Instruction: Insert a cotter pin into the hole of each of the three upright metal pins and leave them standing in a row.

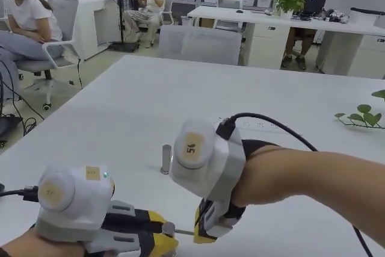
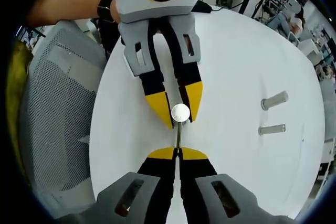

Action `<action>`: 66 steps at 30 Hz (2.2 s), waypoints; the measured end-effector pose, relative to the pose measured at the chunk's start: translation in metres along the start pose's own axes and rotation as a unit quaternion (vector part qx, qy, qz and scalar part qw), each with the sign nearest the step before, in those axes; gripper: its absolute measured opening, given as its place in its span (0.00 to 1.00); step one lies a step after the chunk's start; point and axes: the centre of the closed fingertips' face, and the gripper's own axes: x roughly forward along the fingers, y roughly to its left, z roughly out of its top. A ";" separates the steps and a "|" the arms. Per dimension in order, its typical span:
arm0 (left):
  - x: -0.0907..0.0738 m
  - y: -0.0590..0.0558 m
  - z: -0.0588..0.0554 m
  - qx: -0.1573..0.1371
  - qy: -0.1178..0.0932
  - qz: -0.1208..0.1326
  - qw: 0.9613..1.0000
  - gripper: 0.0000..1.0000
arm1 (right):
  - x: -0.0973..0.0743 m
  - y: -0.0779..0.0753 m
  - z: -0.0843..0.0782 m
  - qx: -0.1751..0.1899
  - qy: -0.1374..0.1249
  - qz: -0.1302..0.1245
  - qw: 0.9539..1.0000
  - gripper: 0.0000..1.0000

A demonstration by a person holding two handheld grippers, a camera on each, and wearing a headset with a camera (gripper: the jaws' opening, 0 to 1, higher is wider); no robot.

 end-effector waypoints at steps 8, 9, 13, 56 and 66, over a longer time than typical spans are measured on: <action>0.000 -0.001 0.000 0.001 0.000 -0.002 1.000 0.12 | 0.000 0.000 0.000 -0.004 0.003 0.000 1.000 0.02; -0.001 -0.001 0.000 0.001 -0.001 -0.003 1.000 0.12 | 0.000 0.000 0.000 -0.006 0.003 0.000 1.000 0.02; -0.001 0.000 -0.001 -0.001 -0.003 -0.003 1.000 0.12 | 0.001 -0.001 0.001 -0.008 0.004 -0.001 1.000 0.02; 0.002 -0.003 -0.001 0.008 0.002 -0.012 1.000 0.12 | 0.004 0.002 0.012 -0.036 0.008 0.008 0.999 0.02; 0.004 -0.005 0.000 0.008 0.001 -0.016 1.000 0.12 | 0.004 0.002 0.014 -0.044 0.007 0.010 0.999 0.02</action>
